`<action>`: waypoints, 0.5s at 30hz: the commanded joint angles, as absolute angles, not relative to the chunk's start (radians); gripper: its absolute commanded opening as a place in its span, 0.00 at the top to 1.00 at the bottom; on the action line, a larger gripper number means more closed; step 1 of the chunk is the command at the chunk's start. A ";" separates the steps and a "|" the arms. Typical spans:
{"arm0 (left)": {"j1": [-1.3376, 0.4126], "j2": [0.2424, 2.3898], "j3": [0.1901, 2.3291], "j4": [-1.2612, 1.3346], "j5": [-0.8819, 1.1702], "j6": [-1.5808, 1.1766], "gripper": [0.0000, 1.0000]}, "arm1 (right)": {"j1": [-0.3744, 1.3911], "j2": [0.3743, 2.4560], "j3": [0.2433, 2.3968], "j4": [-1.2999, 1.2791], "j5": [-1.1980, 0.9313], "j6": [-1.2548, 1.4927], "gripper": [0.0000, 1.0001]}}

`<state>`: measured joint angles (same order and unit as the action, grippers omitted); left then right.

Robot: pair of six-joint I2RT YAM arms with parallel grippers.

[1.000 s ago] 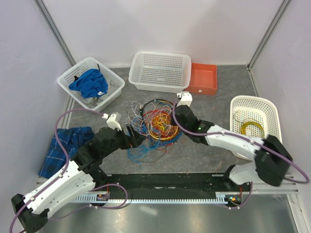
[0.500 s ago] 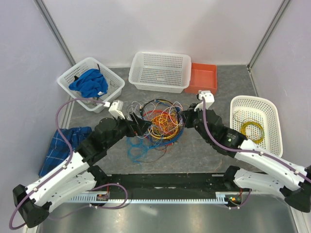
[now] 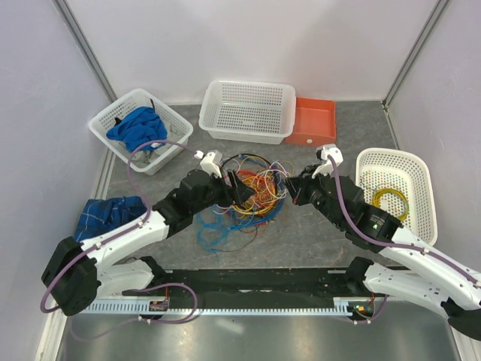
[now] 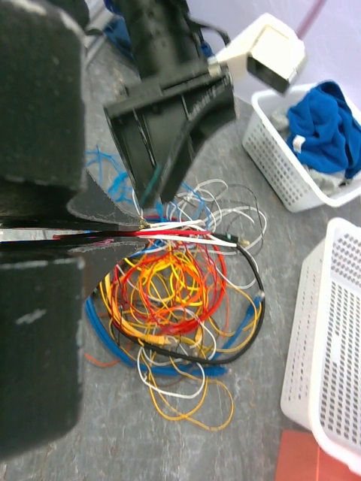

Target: Untangle the cables

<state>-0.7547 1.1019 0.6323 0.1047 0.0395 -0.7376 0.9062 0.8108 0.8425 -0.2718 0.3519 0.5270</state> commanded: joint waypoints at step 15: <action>-0.759 1.390 0.940 0.160 0.040 -0.574 0.66 | 0.910 0.718 0.911 -0.314 0.207 0.583 0.98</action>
<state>-0.7551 1.3754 0.8700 0.1684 0.0536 -0.6521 0.9062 0.7570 0.8593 -0.3134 0.2157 0.5690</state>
